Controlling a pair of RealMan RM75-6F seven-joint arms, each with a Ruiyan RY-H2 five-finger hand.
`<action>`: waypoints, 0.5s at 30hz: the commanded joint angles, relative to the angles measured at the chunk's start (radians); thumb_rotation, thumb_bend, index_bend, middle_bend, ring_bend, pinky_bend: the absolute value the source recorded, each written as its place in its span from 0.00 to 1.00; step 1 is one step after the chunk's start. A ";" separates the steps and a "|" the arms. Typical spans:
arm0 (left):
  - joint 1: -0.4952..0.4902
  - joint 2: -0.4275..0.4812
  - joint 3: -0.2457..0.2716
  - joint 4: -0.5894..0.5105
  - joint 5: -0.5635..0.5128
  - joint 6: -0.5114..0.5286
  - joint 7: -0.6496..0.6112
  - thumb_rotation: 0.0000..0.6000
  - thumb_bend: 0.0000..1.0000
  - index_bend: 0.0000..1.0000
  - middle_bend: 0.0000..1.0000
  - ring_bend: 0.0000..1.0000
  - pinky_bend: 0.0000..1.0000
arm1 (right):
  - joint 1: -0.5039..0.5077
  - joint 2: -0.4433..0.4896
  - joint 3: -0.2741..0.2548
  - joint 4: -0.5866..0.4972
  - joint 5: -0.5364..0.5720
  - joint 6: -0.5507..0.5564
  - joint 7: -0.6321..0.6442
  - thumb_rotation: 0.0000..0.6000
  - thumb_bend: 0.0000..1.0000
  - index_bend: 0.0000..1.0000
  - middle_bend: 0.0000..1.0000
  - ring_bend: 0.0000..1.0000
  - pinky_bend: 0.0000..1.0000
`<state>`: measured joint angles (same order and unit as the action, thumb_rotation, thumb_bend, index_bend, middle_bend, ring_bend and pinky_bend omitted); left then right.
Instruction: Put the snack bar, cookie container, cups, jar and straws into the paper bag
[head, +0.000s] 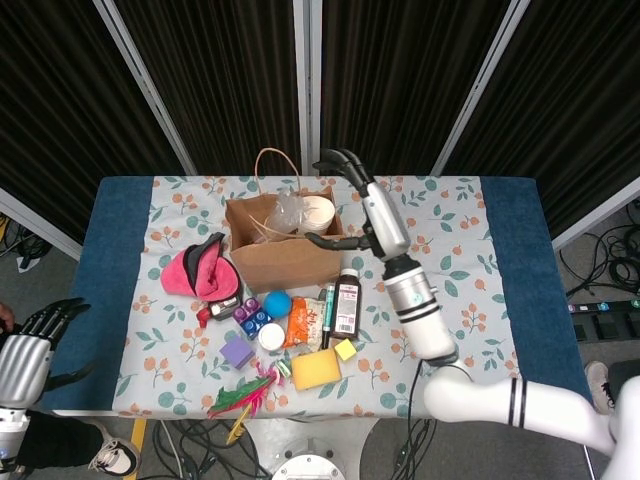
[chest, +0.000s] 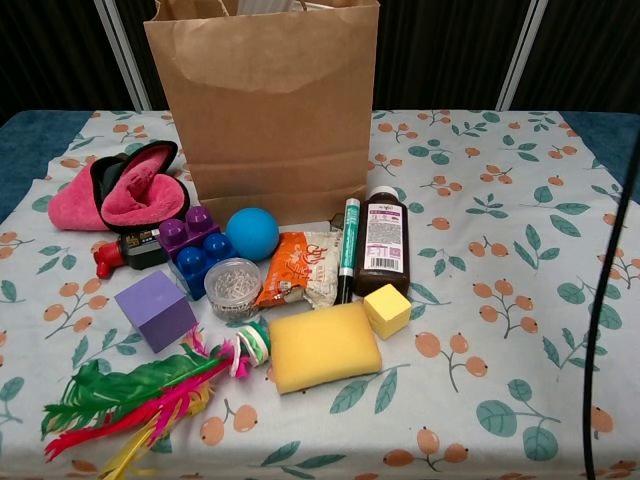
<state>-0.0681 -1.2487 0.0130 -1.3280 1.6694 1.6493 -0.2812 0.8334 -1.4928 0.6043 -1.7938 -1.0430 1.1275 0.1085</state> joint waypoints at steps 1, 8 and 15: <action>-0.007 0.004 0.003 -0.008 0.010 -0.004 0.014 1.00 0.10 0.26 0.28 0.20 0.25 | -0.190 0.259 -0.178 -0.118 -0.214 0.121 -0.281 1.00 0.00 0.12 0.20 0.00 0.00; -0.022 0.013 0.007 -0.045 0.022 -0.027 0.072 1.00 0.10 0.26 0.28 0.20 0.25 | -0.504 0.510 -0.456 -0.193 -0.360 0.299 -0.471 1.00 0.00 0.11 0.17 0.00 0.00; -0.015 0.014 0.020 -0.059 0.015 -0.040 0.092 1.00 0.10 0.26 0.28 0.19 0.25 | -0.701 0.360 -0.622 0.149 -0.493 0.464 -0.330 1.00 0.00 0.12 0.15 0.00 0.00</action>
<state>-0.0835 -1.2345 0.0321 -1.3869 1.6844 1.6098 -0.1895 0.2266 -1.0544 0.0633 -1.8264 -1.4588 1.5194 -0.2959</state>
